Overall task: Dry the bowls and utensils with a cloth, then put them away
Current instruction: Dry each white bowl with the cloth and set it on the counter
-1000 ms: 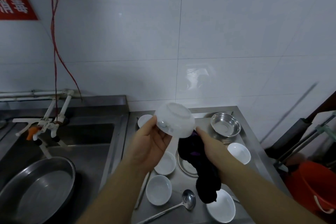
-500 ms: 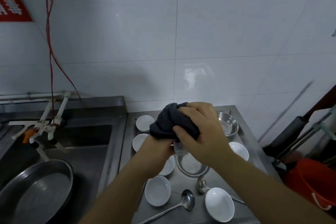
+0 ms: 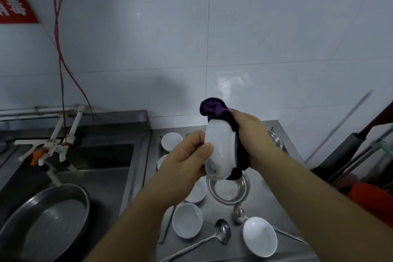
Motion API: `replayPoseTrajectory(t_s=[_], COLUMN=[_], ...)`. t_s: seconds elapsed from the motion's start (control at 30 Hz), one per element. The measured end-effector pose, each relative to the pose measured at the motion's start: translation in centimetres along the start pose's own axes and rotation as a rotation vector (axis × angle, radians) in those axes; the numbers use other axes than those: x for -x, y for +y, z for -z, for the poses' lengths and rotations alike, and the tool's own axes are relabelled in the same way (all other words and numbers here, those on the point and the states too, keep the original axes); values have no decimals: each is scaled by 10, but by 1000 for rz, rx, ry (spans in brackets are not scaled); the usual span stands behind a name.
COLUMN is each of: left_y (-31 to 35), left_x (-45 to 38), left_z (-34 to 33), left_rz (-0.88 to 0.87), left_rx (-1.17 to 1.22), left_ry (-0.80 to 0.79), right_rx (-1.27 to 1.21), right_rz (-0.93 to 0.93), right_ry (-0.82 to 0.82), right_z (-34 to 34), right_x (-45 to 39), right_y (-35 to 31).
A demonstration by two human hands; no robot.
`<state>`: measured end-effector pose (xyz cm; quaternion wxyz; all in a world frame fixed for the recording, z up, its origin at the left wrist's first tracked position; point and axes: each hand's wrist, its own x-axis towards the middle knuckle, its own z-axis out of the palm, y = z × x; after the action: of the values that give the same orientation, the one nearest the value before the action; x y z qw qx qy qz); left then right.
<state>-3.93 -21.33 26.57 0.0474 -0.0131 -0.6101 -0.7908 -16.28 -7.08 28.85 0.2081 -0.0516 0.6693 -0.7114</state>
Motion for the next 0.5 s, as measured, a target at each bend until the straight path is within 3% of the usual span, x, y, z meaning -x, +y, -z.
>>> replayPoseTrajectory(t_s=[0.17, 0.33, 0.5], left_y=[9, 4, 0], left_x=[-5, -6, -8], left_z=[-4, -13, -22], left_rz=[-3, -48, -158], left_rx=[177, 221, -96], left_ry=[58, 122, 144], right_rx=[-398, -449, -599], right_rz=[-15, -260, -333], right_ry=[-53, -36, -81], right_z=[6, -2, -6], right_x=[-5, 2, 13], right_y=[14, 12, 21])
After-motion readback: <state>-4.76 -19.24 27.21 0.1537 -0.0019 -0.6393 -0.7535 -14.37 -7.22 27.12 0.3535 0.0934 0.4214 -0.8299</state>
